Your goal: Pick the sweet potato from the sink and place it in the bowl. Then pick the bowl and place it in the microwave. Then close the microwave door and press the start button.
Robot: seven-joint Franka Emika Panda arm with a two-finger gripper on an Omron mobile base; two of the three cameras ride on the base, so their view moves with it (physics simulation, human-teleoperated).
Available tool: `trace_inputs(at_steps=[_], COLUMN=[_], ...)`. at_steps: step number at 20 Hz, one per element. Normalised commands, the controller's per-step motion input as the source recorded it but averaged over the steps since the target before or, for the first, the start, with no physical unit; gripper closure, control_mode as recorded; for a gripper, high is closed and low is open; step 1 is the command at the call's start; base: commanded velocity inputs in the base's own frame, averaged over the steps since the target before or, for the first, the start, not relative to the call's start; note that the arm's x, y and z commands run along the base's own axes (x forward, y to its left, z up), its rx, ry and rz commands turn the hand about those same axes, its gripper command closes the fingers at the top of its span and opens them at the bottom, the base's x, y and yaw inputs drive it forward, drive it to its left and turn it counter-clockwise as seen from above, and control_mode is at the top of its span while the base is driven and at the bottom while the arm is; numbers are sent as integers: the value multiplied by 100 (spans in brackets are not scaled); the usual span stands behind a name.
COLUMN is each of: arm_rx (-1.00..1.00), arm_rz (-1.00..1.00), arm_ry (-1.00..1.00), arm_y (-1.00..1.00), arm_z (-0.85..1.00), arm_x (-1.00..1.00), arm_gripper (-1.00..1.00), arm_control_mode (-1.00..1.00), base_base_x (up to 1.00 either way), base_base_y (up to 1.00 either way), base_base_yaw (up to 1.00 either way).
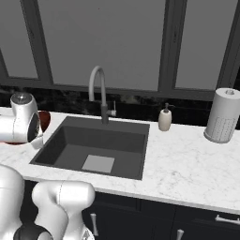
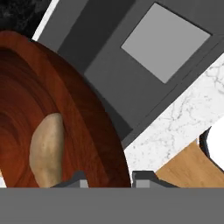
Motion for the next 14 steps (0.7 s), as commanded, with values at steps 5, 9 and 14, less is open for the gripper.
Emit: trace_inputs(at_steps=[5,9,14], arm_rx=[0,11,24], arm_rz=[-16,-27,-28], arm_ry=[-1,0,-11], arm_y=[-72,-38,-30], arm_z=[53,44,40], arm_x=[-23,-3,-10], arm_gripper=[100,100,100], arm_control_mode=[-100,-100,-100], base_base_x=[0,0,0], base_base_y=[0,0,0], base_base_yaw=[0,0,0])
